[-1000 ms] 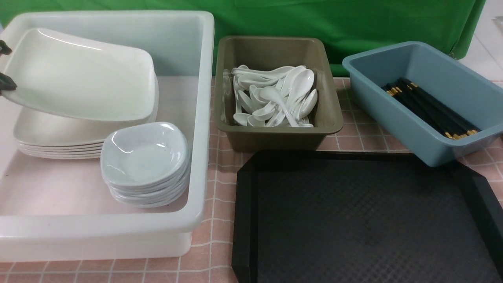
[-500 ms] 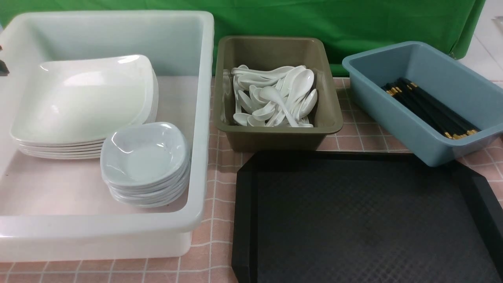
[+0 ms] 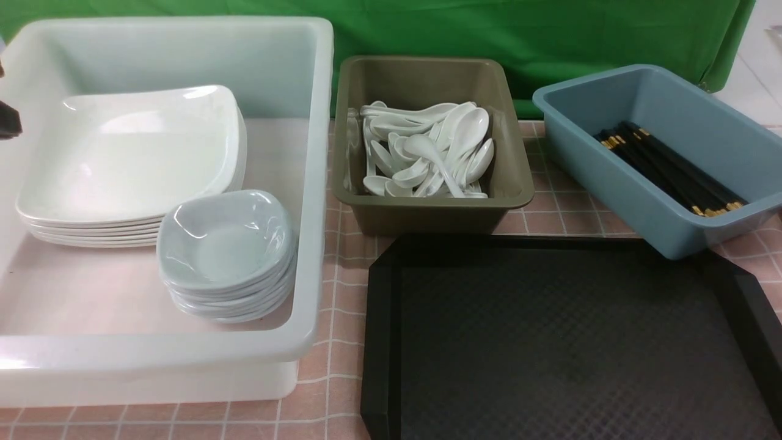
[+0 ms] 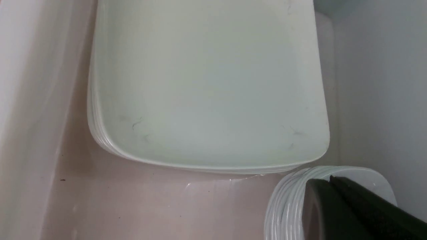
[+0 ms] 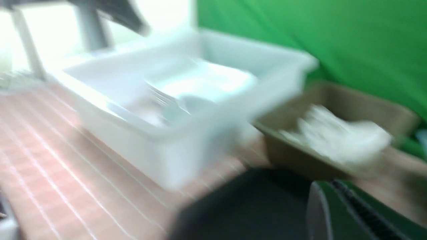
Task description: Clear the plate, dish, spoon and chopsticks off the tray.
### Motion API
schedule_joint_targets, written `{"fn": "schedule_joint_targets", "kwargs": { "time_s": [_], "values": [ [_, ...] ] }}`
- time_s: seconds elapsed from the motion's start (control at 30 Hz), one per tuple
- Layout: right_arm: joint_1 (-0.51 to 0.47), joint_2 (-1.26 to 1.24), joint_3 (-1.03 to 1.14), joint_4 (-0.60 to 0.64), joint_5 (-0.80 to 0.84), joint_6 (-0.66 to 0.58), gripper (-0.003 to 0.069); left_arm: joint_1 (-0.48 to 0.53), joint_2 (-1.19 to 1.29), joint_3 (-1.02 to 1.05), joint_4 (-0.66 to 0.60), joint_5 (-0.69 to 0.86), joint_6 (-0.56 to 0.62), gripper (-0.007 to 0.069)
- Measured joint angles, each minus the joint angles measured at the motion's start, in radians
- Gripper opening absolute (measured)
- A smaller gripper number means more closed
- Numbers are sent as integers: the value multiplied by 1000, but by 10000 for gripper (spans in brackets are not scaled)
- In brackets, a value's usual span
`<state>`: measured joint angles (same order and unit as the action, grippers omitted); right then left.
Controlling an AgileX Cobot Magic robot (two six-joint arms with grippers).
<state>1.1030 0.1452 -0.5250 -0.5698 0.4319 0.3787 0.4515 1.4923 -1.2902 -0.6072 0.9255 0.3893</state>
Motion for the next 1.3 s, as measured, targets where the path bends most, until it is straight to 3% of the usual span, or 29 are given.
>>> {"fn": "schedule_joint_targets", "kwargs": {
  "time_s": [0.17,0.37,0.6,0.93,1.03,1.1,1.2,1.3],
  "values": [
    [0,10,74,10,-118,9,30,0,-1,0,-32,45,12,-3],
    [0,10,74,36,-140,10,30,0,-1,0,-55,83,30,-3],
    [0,10,74,41,-140,10,31,-2,-26,0,-95,254,92,-3],
    [0,10,79,64,-133,10,41,-8,-308,0,-112,288,79,-3],
    [0,22,84,224,-106,10,46,-8,-351,0,-112,290,79,-3],
    [2,35,86,418,-99,10,55,-8,-375,0,-111,291,79,-3],
    [18,31,108,615,-137,12,65,-8,-392,0,-109,293,79,-3],
    [9,4,153,682,-211,12,73,-8,-395,0,-109,293,50,-3]
  ]
}}
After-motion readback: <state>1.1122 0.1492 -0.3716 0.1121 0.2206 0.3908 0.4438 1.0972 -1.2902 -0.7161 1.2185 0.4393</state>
